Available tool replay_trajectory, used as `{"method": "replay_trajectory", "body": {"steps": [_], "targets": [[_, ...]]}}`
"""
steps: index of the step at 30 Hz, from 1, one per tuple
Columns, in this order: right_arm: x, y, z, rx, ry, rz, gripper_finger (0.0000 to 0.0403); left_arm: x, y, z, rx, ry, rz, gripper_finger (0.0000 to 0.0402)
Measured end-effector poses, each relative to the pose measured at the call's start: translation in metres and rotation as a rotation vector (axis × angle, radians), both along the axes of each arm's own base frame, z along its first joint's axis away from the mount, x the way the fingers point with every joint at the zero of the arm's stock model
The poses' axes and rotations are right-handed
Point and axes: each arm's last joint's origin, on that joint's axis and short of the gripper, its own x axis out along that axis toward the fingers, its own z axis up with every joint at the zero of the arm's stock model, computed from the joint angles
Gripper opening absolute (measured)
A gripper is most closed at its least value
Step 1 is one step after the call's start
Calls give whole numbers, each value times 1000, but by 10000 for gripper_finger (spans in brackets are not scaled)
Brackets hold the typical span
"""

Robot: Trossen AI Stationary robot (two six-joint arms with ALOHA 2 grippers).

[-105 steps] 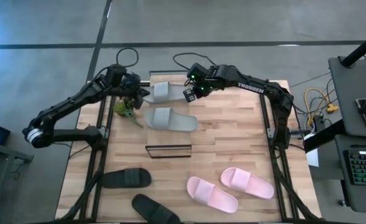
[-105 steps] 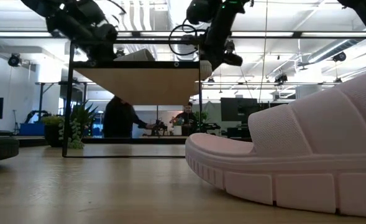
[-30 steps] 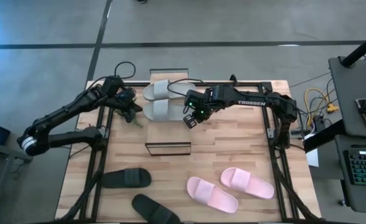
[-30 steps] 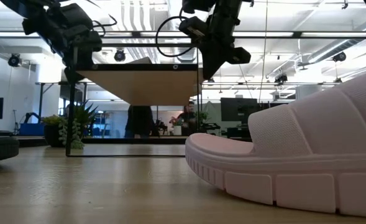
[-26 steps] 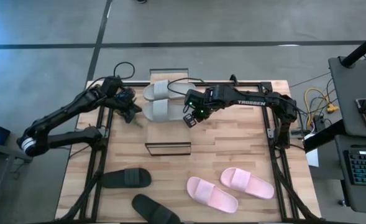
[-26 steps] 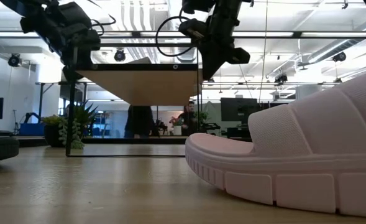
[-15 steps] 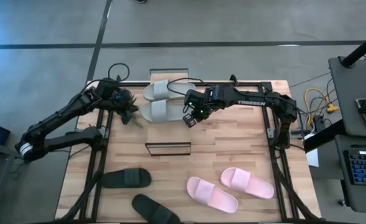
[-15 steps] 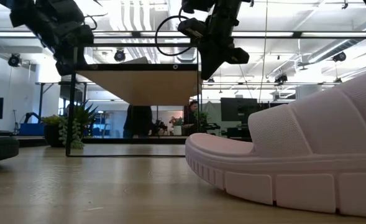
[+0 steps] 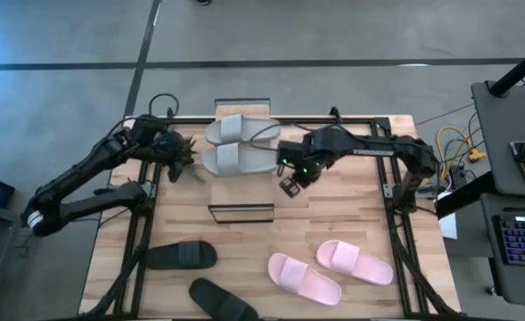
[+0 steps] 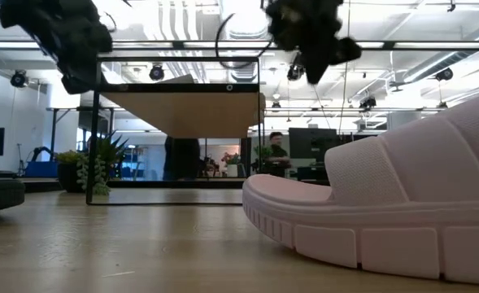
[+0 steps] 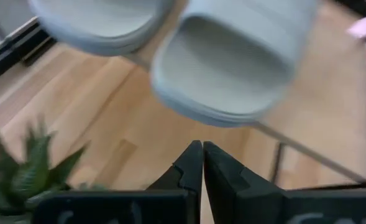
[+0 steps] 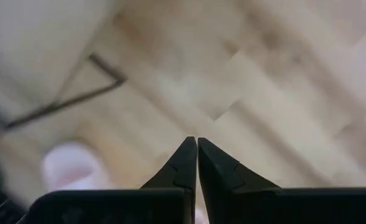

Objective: Pick and place slides into the shelf
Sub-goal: Move the top pink slide to the upper middle of the table

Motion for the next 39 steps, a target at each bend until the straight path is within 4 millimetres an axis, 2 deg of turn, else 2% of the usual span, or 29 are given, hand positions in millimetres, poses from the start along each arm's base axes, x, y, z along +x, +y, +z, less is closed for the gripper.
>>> {"method": "replay_trajectory", "body": {"steps": [5,10,16,22,25,31,39], "targets": [[-17,40,14,28,-17,-25,9,-13,-14,6,4,-67,-34,0],[-49,91,8,24,28,-164,9,-25,-26,9,-3,-138,7,0],[-89,151,-21,90,-10,-433,20,-32,-33,9,27,-174,2,0],[-125,199,-53,142,-87,-682,84,-30,-31,7,13,-157,6,0],[-133,212,-64,159,-36,-655,119,-27,-28,5,-1,-142,6,0],[-139,216,-77,121,8,-637,175,-23,-25,3,-31,-123,1,0],[-153,222,-89,106,68,-596,207,-23,-25,4,-55,-135,5,0]]}}
